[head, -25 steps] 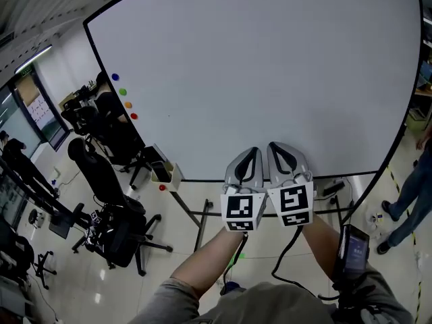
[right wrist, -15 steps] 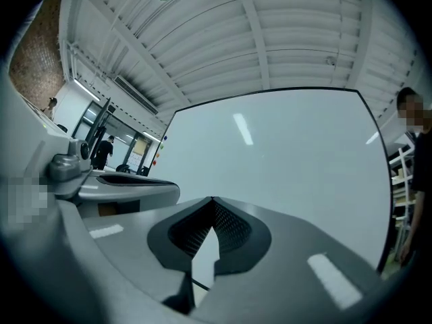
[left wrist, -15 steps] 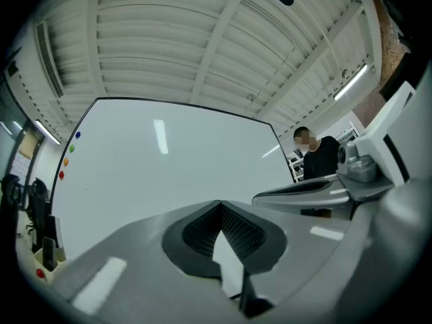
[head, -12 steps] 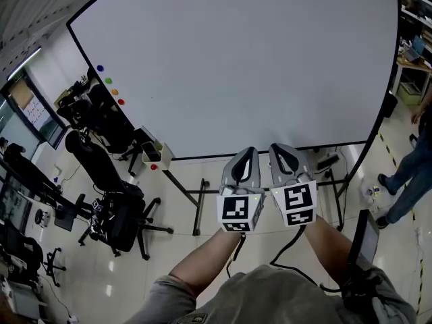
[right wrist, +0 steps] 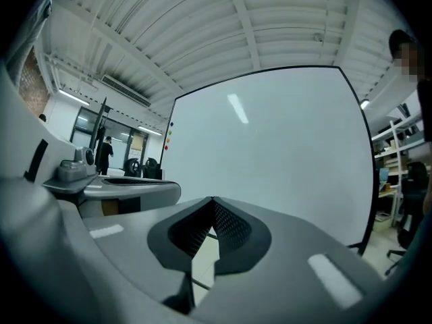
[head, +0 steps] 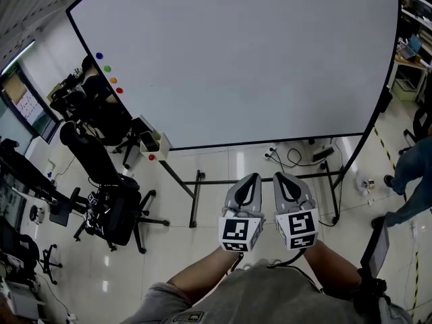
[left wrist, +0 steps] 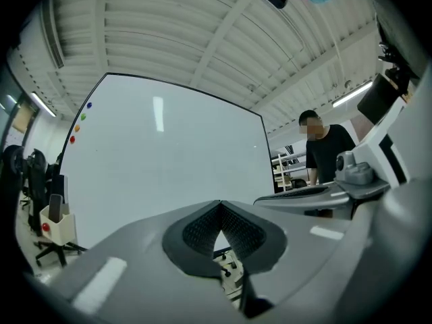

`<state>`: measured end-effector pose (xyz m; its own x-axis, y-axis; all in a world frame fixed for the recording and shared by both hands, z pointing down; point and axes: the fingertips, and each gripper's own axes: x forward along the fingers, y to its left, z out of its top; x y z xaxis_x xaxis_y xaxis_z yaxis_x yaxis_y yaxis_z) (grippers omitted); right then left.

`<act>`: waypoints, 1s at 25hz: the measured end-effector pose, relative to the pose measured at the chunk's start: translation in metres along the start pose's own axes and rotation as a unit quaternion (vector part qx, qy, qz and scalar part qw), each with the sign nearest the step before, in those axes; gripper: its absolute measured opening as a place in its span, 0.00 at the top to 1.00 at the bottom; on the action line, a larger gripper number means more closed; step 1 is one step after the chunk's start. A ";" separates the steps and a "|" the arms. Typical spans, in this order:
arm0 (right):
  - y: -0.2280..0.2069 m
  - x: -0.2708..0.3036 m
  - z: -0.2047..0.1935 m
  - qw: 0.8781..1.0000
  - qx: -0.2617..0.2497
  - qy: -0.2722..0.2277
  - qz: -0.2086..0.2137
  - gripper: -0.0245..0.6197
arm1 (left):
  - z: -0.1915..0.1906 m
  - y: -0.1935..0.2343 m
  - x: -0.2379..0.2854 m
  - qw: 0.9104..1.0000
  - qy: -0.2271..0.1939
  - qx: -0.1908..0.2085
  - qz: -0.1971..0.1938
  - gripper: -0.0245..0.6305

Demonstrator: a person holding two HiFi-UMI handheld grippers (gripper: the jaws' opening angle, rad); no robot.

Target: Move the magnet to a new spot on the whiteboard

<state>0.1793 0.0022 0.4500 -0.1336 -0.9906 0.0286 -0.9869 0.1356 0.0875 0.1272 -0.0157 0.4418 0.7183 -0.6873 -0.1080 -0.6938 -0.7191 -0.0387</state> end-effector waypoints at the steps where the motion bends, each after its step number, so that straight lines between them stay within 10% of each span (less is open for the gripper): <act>1: 0.001 -0.003 -0.006 1.000 0.006 0.005 -0.001 0.95 | -0.005 0.000 -0.004 1.000 0.004 -0.001 0.000 0.96; 25: 0.007 -0.012 -0.028 0.999 0.004 0.041 -0.033 0.95 | -0.028 0.013 -0.016 1.000 0.019 -0.013 -0.011 0.96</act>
<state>0.1760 0.0157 0.4779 -0.0610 -0.9926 0.1046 -0.9940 0.0699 0.0840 0.1076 -0.0171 0.4705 0.7349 -0.6746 -0.0699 -0.6769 -0.7359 -0.0142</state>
